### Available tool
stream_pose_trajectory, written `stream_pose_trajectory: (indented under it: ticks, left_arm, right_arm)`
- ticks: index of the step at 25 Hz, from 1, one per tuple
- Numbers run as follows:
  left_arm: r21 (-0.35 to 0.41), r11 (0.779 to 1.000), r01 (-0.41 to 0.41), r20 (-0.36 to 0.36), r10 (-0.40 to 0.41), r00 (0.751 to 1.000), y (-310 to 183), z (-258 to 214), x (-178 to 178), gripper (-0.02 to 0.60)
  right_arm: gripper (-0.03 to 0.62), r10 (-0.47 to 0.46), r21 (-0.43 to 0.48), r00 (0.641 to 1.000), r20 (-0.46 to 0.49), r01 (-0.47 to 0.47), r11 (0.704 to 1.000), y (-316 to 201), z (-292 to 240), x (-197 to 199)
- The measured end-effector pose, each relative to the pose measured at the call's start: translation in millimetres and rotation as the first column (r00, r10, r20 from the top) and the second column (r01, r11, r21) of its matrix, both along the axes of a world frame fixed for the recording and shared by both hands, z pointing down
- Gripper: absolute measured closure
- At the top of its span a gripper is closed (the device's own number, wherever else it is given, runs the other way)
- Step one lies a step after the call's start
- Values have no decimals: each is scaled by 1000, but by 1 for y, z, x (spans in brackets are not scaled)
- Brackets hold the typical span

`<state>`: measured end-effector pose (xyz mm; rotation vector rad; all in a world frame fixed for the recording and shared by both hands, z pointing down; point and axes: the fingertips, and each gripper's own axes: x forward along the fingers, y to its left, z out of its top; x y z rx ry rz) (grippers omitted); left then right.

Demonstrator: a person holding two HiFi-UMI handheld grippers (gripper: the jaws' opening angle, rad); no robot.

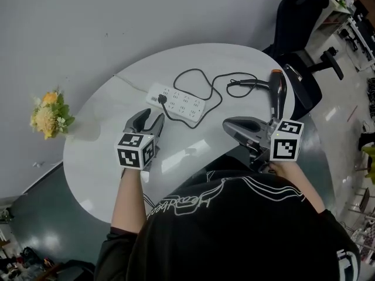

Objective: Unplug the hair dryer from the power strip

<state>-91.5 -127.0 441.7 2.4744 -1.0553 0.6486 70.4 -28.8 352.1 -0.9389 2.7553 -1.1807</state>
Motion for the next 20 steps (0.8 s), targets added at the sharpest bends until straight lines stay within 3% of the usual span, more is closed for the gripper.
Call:
stream_pose_trajectory:
  ticks: [8, 16, 20]
  left_arm:
    - [19, 998, -53, 93, 51, 994, -26, 30, -2, 391]
    - [18, 989, -143, 220, 136, 966, -47, 60, 0, 383]
    - [7, 982, -187, 214, 181, 960, -51, 70, 1, 383]
  right_arm:
    - [597, -52, -31, 999, 11, 52, 998, -39, 8, 1]
    - [597, -116, -90, 993, 8, 116, 989, -66, 28, -2]
    - [597, -136, -119, 991, -2, 135, 984, -82, 41, -3]
